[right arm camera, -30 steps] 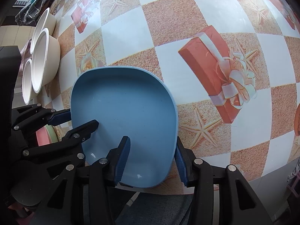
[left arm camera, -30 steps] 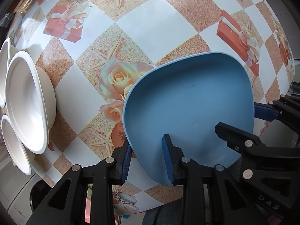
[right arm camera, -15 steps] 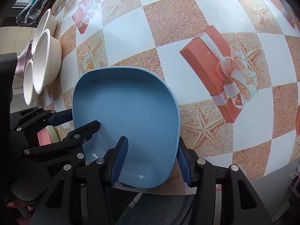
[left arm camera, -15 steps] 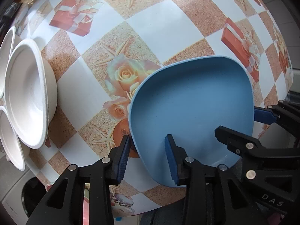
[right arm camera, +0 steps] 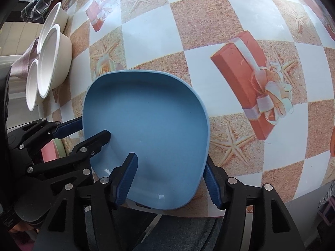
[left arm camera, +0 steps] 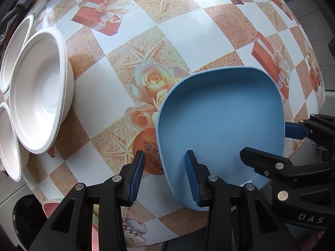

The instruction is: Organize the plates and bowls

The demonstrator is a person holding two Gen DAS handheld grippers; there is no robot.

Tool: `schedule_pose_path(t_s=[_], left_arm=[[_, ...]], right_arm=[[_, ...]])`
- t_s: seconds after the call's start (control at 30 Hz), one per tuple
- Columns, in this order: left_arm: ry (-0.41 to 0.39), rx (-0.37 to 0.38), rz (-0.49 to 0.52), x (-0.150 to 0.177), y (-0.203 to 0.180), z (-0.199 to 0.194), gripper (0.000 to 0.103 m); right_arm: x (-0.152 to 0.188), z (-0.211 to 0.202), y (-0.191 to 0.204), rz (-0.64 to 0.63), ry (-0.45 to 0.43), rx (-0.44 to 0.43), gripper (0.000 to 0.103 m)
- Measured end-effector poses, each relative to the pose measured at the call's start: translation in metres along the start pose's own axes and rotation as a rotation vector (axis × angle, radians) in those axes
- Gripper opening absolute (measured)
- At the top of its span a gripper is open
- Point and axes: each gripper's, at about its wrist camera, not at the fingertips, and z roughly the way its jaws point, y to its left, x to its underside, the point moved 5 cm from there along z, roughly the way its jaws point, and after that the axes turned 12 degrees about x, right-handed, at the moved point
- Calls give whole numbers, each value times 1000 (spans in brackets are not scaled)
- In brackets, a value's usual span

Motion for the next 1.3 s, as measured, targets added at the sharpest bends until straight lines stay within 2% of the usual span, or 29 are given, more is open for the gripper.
schedule_pose_path(t_s=[0.17, 0.23, 0.4, 0.43, 0.47, 0.53, 0.63, 0.7, 0.8, 0.87, 1.1, 1.2, 1.3], left_arm=[[-16, -3, -8, 4, -2, -5, 46], [-21, 4, -17, 5, -4, -4, 48], [1, -14, -7, 10, -6, 0, 72], [3, -11, -11, 12, -5, 0, 73], [2, -11, -15, 14, -3, 0, 75], [7, -15, -27, 17, 1, 1, 79], [5, -14, -28, 21, 5, 0, 81], [8, -19, -30, 21, 6, 2, 84], [12, -13, -52, 17, 12, 5, 86], [12, -9, -69, 17, 15, 6, 88], [24, -19, -79, 26, 19, 9, 88], [-20, -97, -56, 26, 21, 1, 88], [-39, -105, -66, 26, 25, -3, 88]], right_arm=[[-1, -17, -16, 86, -72, 2, 63], [-1, -14, -22, 114, -55, 32, 63], [5, 7, -22, 159, 29, 28, 63], [3, 7, -18, 153, 21, 27, 68], [3, 8, -16, 145, 19, 26, 77], [1, 11, -6, 120, 26, 46, 79], [-2, 17, 8, 61, 30, 98, 80], [-3, 18, 11, 60, 31, 101, 81], [-4, 24, 11, 71, 46, 123, 91], [-5, 31, 3, 98, 80, 149, 101], [-17, 31, 7, 76, 54, 194, 101], [-18, 28, 18, 68, 40, 193, 101], [-18, 30, 25, 45, 38, 211, 101]])
